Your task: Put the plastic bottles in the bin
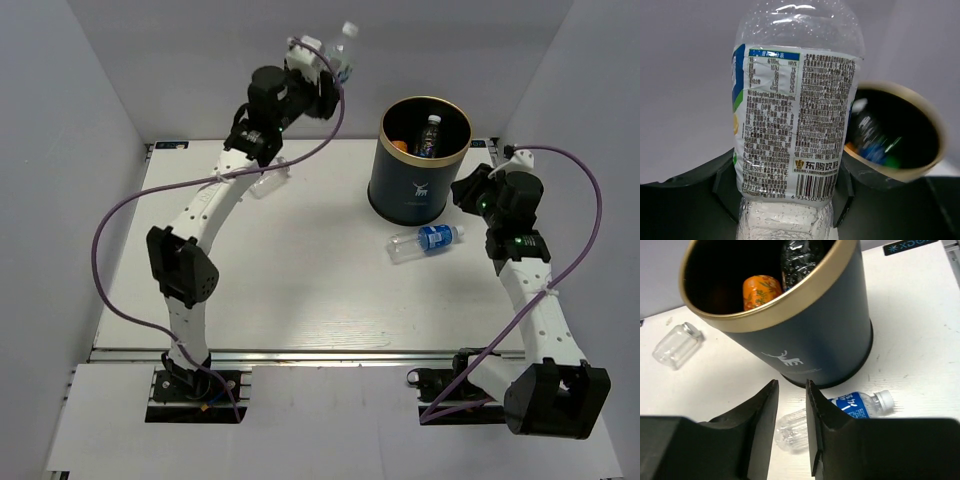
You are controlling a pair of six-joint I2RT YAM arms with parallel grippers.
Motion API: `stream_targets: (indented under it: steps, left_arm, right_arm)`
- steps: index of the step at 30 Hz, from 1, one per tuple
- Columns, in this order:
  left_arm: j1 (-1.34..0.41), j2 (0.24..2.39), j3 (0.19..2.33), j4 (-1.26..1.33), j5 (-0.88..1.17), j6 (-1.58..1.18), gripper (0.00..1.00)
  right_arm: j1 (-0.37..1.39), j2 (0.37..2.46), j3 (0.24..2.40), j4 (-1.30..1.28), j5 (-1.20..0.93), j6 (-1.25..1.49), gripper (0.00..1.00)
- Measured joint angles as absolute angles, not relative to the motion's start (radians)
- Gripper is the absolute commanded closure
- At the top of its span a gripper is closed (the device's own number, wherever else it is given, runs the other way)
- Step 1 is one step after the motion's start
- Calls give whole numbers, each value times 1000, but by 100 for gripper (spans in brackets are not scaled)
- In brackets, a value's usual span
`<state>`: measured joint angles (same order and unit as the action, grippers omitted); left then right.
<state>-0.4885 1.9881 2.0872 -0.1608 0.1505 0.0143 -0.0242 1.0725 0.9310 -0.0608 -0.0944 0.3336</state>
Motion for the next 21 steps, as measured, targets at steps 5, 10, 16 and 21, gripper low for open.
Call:
stream_targets:
  steps: [5,10,16,21]
  left_arm:
    - [-495,2019,2237,54,290,-178,100]
    - [-509,2187,2373,265,413,-389,100]
    - [-537,2408,2391,400,432,-583,97]
    - [-559,2500,2395,457,406,-677,96]
  right_arm:
    - [-25,1046,888,-67,-62,313,60]
    - [-25,1006,827,-87,-47,307,59]
    - [-25,978,744,-93,-72,324,50]
    - [-23,968,661,-80,-135,313,35]
